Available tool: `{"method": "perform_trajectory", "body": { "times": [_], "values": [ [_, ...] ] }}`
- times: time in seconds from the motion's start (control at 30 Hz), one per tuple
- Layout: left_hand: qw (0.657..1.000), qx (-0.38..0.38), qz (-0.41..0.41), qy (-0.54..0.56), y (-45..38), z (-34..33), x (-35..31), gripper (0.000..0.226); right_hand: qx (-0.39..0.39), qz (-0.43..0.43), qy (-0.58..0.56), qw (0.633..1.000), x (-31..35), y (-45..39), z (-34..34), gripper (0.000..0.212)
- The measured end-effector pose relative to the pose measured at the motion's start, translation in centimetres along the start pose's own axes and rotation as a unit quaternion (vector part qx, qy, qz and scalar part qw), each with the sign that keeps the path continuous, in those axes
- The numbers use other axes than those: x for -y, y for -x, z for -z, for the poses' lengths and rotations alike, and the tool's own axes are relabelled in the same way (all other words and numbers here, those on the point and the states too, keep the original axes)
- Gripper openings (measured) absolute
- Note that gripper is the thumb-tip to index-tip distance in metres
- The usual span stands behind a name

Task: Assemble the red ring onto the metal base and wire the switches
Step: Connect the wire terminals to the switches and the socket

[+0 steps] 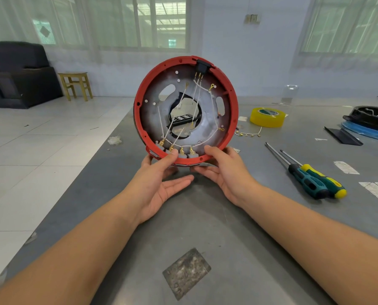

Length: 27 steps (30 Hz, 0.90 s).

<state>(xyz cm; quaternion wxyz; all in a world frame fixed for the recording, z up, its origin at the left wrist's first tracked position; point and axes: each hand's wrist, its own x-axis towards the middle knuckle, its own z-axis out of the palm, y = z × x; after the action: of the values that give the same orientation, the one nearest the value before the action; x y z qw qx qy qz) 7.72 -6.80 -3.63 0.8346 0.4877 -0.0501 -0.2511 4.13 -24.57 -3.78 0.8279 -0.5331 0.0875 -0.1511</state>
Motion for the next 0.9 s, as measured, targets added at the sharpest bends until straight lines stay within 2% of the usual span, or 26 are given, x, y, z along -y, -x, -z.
{"method": "perform_trajectory", "body": {
  "times": [0.17, 0.33, 0.5, 0.7, 0.9],
  "values": [
    [1.000, 0.006, 0.013, -0.003, 0.2, -0.1, 0.2, 0.048, 0.002, -0.001, 0.005, 1.000, -0.1, 0.0, 0.0, 0.038],
    [0.999, 0.020, 0.046, -0.003, -0.1, 0.2, -0.1, 0.041, 0.015, 0.000, 0.035, 0.999, -0.3, 0.0, 0.0, 0.051],
    [0.997, 0.045, 0.056, 0.000, -0.3, 0.8, -0.2, 0.037, 0.021, -0.007, 0.040, 0.999, -0.2, 0.0, 0.0, 0.051],
    [0.995, 0.066, 0.068, 0.041, -0.3, 1.2, -0.4, 0.051, 0.038, -0.035, 0.027, 0.998, 0.1, -0.1, -0.1, 0.054],
    [0.992, 0.080, 0.079, 0.055, -0.3, 1.3, -0.5, 0.050, 0.053, -0.048, 0.029, 0.997, 0.1, -0.2, 0.1, 0.057]
  ]
}}
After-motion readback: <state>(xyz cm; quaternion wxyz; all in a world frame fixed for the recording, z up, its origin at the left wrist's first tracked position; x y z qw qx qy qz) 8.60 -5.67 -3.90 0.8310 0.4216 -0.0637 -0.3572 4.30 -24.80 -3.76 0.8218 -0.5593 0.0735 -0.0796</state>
